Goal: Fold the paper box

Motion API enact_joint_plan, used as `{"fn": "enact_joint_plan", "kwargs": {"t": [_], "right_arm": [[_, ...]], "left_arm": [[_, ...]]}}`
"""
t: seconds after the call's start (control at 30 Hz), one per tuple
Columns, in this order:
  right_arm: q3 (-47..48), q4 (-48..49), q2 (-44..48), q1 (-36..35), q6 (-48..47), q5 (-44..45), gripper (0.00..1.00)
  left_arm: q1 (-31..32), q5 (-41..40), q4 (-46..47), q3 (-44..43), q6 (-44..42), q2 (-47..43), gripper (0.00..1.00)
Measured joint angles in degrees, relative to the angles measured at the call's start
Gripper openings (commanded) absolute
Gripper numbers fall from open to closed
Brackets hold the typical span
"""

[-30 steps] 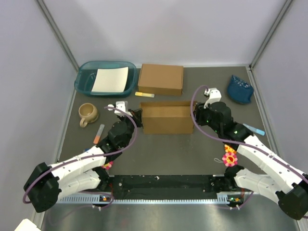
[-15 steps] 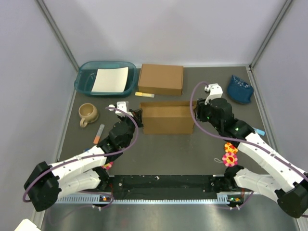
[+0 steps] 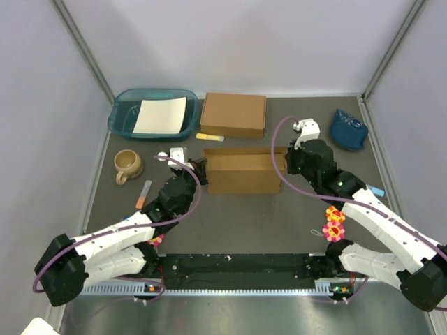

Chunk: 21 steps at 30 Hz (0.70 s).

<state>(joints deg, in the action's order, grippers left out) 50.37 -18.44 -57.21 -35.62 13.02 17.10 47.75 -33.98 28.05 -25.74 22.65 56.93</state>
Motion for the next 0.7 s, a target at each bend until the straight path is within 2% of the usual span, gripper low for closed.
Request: {"fn": "enact_joint_plan", "kwargs": {"t": [0.63, 0.7], "right_arm": [[-10.40, 11.26, 4.90, 0.02, 3.41, 0.39, 0.00], [-10.60, 11.63, 5.03, 0.02, 3.67, 0.39, 0.00]], "left_arm": [[0.00, -0.61, 3.32, 1.16, 1.44, 1.73, 0.00], [0.00, -0.63, 3.19, 1.16, 1.44, 1.66, 0.04]]}}
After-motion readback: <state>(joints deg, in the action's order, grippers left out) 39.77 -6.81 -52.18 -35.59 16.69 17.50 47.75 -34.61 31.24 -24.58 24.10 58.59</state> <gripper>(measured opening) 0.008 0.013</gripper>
